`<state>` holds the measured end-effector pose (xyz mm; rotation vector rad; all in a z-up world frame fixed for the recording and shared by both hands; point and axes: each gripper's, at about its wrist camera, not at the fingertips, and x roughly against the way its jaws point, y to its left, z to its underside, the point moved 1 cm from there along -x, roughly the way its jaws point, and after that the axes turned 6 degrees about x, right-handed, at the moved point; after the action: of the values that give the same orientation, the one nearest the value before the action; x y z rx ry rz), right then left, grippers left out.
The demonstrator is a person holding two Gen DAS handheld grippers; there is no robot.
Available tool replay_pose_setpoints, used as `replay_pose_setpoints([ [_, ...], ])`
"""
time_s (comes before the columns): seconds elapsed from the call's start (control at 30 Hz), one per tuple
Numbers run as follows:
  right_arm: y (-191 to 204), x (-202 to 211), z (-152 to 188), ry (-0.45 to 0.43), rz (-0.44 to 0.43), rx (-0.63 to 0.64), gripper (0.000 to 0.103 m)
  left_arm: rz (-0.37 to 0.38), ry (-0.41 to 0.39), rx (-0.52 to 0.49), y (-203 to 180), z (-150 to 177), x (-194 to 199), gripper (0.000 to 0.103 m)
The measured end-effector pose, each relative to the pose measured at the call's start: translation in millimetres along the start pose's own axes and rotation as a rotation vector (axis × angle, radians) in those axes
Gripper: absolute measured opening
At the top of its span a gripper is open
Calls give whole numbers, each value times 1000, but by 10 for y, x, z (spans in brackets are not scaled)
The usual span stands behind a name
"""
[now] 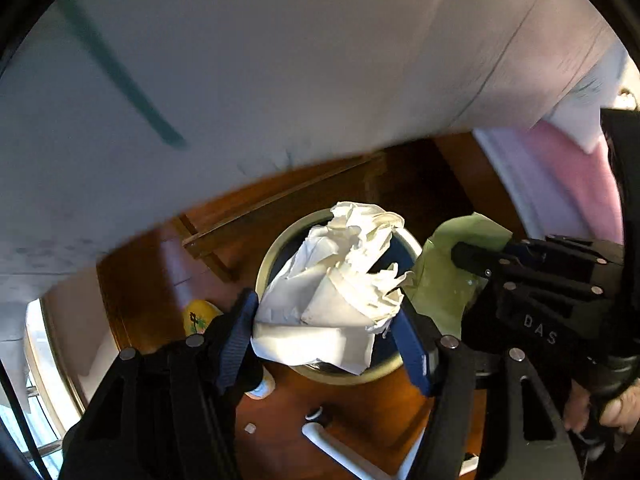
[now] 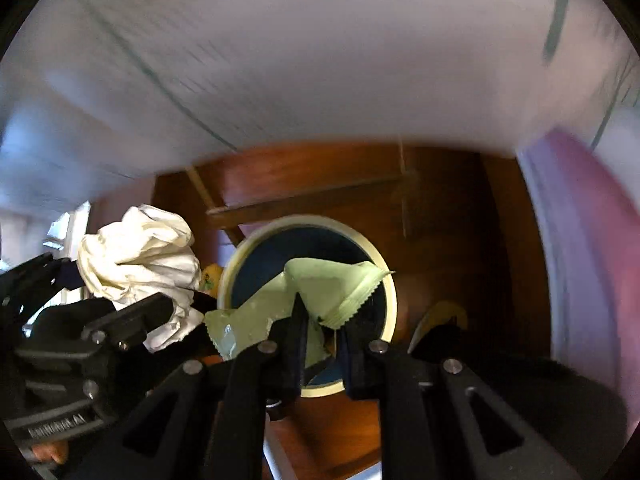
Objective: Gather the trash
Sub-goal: 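Carry both items down over the bin and open both tools to drop them, then grasp the white-purple carton with the right tool while the left tool grasps the purple bag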
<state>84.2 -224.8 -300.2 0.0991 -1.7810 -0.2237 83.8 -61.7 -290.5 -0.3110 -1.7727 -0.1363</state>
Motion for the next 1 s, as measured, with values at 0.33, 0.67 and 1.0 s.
replay_pose_setpoints([
  [0.33,-79,-366,-51,80,-45,-51,33,-23,76,45,131,67,-318,89],
  [0.67,-24,-421,-18,74,-28,-40,52,-8,64,79,212,-19,-327,97],
  [1.0,6,-315,-14,30,-48,-18,61,16,11,112,244,-42,-136,97],
])
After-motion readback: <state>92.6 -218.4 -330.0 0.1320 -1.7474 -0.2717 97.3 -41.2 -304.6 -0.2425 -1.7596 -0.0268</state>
